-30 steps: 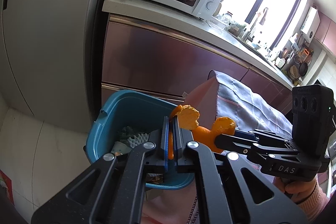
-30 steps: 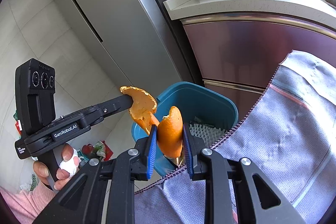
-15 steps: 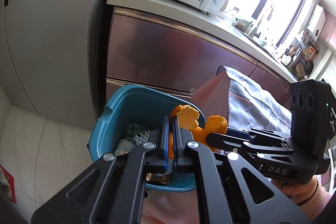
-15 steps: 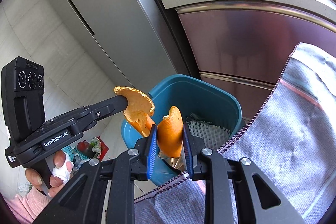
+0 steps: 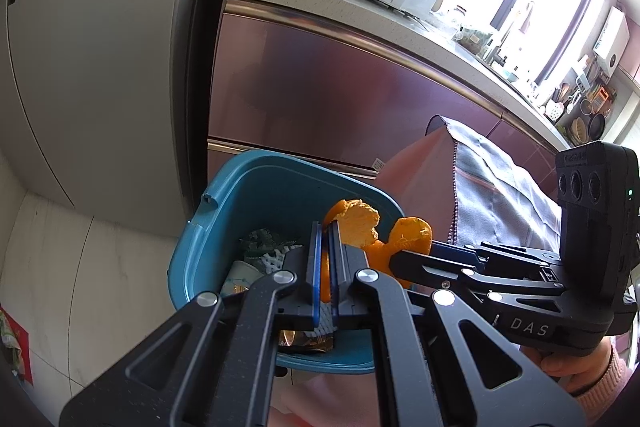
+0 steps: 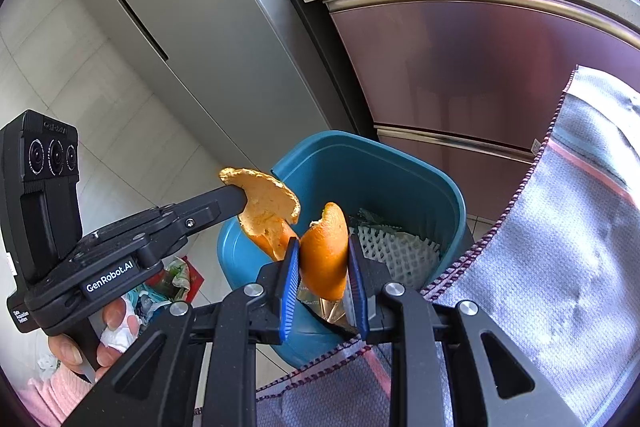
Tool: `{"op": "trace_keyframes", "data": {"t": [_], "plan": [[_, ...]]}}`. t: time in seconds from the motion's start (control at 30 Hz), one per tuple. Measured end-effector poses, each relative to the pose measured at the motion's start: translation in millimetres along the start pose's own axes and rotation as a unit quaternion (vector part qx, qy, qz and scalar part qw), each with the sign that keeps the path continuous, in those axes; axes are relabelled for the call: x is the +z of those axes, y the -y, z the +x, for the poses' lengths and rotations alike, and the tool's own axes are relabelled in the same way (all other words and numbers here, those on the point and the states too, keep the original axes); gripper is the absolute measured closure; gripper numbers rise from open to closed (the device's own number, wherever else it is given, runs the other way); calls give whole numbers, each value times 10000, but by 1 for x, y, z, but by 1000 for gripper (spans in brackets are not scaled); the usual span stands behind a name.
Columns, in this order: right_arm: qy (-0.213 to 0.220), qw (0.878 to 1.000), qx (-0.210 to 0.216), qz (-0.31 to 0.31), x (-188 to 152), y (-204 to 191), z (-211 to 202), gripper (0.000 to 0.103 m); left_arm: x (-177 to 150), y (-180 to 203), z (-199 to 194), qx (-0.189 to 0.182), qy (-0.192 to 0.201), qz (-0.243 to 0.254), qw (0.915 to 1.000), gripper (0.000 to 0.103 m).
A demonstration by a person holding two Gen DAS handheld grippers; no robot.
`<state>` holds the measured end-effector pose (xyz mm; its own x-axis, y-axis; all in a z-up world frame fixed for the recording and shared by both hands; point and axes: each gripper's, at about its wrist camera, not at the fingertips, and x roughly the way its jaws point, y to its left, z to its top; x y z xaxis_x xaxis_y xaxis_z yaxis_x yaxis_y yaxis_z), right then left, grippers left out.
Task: Collect trash
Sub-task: 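Lower both grippers with the orange peels down into the teal bin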
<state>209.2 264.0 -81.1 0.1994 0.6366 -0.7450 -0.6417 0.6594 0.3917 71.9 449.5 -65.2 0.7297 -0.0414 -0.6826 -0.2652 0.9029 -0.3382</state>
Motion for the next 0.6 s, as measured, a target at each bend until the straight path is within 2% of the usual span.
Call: {"op": "trace_keyframes", "data": {"t": [0.6], "plan": [[-207, 9997, -109, 58, 7, -2, 20, 81, -6, -8, 26, 179, -207, -73, 9996, 99]]}}
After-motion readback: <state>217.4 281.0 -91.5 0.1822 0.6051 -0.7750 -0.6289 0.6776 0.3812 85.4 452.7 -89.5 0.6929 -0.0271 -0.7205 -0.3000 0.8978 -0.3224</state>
